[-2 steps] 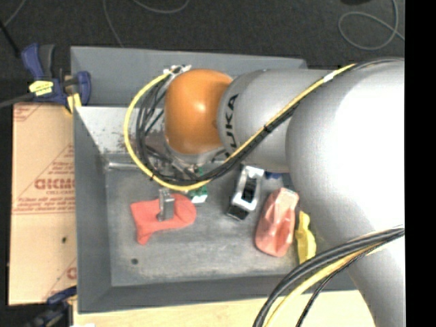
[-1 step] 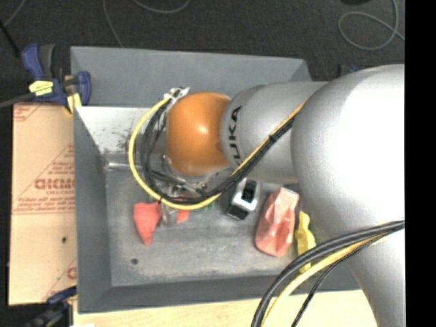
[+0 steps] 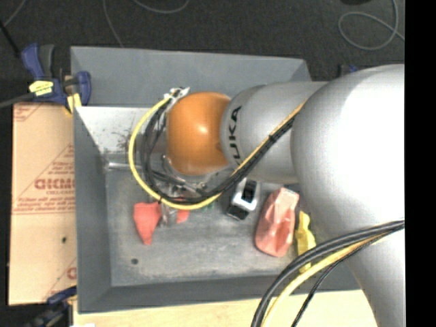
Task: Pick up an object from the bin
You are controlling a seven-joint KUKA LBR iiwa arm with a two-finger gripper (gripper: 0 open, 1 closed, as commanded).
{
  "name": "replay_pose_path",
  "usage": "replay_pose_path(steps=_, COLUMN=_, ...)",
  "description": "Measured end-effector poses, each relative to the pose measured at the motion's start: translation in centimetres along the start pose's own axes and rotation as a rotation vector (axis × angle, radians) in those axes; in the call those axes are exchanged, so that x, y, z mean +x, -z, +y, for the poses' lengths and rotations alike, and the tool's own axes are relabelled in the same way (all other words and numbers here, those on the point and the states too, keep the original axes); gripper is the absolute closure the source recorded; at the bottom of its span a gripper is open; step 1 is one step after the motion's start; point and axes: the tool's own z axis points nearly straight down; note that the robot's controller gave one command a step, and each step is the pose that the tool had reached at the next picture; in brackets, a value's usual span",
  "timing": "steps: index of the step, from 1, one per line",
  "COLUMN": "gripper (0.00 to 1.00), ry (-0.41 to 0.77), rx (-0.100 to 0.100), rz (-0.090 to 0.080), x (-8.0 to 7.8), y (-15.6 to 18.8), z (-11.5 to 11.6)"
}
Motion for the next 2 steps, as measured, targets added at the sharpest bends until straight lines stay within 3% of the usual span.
replay_pose_path(steps=1, gripper=1.00, ry=0.069, rx=0.000, rz=0.006, x=0.9, y=2.5, z=-0.3)
replay_pose_path(steps=2, gripper=1.00, ry=0.089, rx=0.003, rz=-0.010, x=-0.7, y=4.2, z=-0.6)
